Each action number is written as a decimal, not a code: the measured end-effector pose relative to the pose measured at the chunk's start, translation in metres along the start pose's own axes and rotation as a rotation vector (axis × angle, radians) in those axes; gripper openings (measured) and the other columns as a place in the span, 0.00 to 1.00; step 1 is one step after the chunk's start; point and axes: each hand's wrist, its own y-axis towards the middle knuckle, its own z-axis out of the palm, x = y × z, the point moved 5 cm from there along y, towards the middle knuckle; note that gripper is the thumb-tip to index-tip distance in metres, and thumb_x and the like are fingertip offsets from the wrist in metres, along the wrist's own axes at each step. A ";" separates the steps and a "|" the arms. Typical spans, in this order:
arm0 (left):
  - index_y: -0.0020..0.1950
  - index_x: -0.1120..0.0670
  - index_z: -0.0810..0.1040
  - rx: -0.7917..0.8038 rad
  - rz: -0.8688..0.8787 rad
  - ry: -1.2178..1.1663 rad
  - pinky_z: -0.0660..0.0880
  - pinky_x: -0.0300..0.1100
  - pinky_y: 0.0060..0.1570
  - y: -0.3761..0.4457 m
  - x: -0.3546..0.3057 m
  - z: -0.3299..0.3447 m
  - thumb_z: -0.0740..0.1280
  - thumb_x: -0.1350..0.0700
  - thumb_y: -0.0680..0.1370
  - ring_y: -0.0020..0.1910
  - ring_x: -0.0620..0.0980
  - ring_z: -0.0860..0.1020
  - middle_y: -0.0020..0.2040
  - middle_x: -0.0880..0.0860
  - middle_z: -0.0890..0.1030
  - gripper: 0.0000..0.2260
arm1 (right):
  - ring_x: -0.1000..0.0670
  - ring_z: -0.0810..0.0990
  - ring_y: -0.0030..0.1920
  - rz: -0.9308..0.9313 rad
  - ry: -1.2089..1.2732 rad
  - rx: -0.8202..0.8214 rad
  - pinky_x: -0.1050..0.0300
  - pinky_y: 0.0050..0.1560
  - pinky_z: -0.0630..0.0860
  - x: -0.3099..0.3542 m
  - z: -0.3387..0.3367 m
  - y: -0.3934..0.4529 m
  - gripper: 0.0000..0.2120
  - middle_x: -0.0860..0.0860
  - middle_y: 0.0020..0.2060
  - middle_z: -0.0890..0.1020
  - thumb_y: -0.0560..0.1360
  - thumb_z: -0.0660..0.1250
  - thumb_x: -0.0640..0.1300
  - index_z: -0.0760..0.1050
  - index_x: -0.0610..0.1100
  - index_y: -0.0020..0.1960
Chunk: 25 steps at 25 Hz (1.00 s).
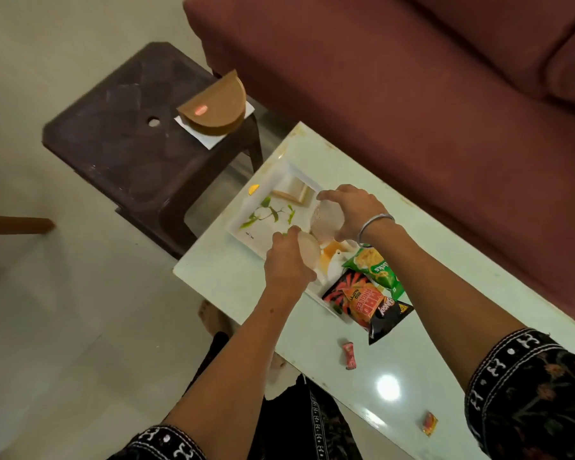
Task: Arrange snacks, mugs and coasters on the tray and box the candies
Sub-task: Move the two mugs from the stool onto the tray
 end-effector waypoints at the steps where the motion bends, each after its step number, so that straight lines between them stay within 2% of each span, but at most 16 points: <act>1: 0.68 0.51 0.63 0.008 -0.004 -0.004 0.74 0.50 0.53 0.004 -0.001 0.010 0.78 0.58 0.61 0.57 0.59 0.75 0.61 0.56 0.70 0.40 | 0.42 0.75 0.55 0.000 0.001 0.006 0.51 0.49 0.74 -0.008 0.007 0.002 0.40 0.48 0.57 0.73 0.59 0.77 0.44 0.64 0.57 0.67; 10: 0.70 0.51 0.62 0.029 -0.042 -0.011 0.74 0.53 0.59 0.034 -0.001 0.074 0.77 0.60 0.62 0.61 0.60 0.73 0.67 0.56 0.67 0.40 | 0.41 0.75 0.58 -0.013 0.051 0.030 0.49 0.53 0.75 -0.046 0.057 0.028 0.40 0.46 0.60 0.72 0.60 0.77 0.44 0.65 0.56 0.67; 18: 0.67 0.52 0.63 -0.028 -0.028 -0.003 0.76 0.54 0.56 0.046 0.011 0.095 0.78 0.59 0.62 0.58 0.60 0.74 0.64 0.57 0.69 0.38 | 0.40 0.74 0.59 -0.010 0.091 0.072 0.49 0.54 0.75 -0.056 0.087 0.042 0.39 0.46 0.61 0.71 0.61 0.76 0.43 0.64 0.55 0.68; 25: 0.68 0.51 0.63 -0.072 0.001 0.002 0.76 0.53 0.55 0.047 0.016 0.104 0.77 0.60 0.63 0.58 0.59 0.75 0.64 0.56 0.68 0.37 | 0.39 0.71 0.62 -0.004 0.129 0.040 0.47 0.57 0.72 -0.057 0.092 0.040 0.38 0.44 0.66 0.68 0.63 0.74 0.44 0.63 0.54 0.70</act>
